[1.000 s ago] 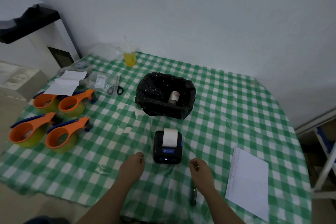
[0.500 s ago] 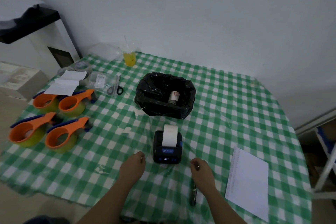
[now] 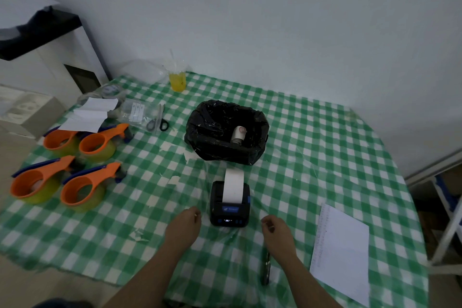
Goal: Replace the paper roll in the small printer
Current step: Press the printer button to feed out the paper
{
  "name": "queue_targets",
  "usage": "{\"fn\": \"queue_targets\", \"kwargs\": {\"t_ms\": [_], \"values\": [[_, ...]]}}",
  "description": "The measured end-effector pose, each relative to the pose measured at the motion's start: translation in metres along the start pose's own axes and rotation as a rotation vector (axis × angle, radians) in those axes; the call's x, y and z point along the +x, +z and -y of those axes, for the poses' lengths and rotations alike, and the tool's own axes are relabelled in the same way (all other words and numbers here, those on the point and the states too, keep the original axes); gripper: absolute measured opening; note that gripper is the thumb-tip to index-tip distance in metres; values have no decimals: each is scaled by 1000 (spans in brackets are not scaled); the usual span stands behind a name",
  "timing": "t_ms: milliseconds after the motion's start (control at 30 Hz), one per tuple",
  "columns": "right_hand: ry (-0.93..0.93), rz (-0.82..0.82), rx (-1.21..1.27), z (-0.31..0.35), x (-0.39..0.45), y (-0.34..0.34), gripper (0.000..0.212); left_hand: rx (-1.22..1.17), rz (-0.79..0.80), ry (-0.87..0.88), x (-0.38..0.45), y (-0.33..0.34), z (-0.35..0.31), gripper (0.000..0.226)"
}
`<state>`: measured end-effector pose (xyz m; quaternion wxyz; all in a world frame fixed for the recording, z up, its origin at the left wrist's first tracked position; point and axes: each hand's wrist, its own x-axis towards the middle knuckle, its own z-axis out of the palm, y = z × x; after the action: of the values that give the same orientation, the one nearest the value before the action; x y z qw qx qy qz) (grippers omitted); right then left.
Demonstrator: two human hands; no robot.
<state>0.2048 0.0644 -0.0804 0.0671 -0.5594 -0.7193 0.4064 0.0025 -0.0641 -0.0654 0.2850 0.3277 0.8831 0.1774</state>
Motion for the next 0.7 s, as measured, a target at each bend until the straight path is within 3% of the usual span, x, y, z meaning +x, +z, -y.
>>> {"fn": "queue_targets", "kwargs": {"t_ms": [700], "values": [[-97,-15,-74,15,8,-8,17,38,-66,93,11,-7,-10,21]]}}
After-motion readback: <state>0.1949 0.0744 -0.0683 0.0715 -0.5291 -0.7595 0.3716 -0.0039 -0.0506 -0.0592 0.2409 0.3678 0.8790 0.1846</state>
